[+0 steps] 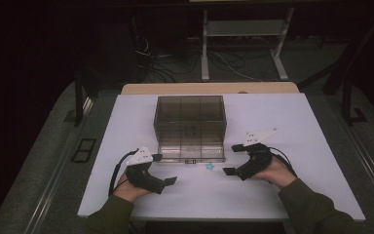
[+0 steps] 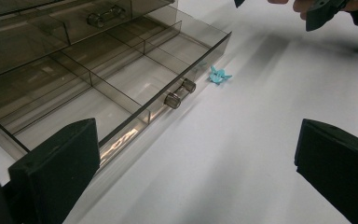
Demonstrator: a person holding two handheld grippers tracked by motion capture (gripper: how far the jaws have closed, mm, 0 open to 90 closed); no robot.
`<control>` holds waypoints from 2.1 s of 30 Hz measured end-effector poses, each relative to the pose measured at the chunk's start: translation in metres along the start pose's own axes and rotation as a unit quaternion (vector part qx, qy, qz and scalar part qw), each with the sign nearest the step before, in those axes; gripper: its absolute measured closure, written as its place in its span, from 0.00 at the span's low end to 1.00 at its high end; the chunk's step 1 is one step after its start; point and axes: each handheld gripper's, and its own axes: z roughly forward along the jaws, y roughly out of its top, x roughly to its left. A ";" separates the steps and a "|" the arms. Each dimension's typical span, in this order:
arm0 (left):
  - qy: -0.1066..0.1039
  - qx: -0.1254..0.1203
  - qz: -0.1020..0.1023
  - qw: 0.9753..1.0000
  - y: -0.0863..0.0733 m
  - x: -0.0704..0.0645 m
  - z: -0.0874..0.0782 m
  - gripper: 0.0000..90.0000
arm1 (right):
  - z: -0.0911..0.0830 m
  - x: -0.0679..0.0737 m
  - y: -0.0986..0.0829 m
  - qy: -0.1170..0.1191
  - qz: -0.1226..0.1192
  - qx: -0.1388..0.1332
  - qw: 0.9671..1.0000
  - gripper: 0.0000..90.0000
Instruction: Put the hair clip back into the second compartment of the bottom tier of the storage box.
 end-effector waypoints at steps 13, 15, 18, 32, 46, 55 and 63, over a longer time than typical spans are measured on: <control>-0.002 -0.001 -0.003 1.000 0.000 0.001 0.000 0.00 | 0.008 0.000 0.009 0.008 -0.012 0.004 1.000 0.03; -0.002 -0.002 -0.003 1.000 0.000 0.001 0.000 0.00 | 0.010 0.001 0.010 0.009 -0.014 0.004 1.000 0.03; -0.002 -0.002 -0.004 1.000 0.000 0.001 0.000 0.00 | 0.013 0.001 0.013 0.011 -0.017 0.003 1.000 0.03; -0.004 -0.004 -0.006 1.000 0.000 0.001 0.000 0.00 | 0.025 0.001 0.024 0.023 -0.024 0.005 0.999 0.03; -0.005 -0.006 -0.007 1.000 0.001 0.001 0.000 0.00 | 0.037 0.002 0.033 0.035 -0.030 0.010 0.999 0.03; -0.007 -0.006 -0.006 1.000 0.001 0.001 0.000 0.00 | 0.048 0.002 0.037 0.039 -0.037 0.015 0.998 0.09; -0.008 -0.006 -0.004 1.000 0.001 0.000 0.000 0.00 | 0.046 0.004 0.037 0.034 -0.046 0.011 0.998 0.25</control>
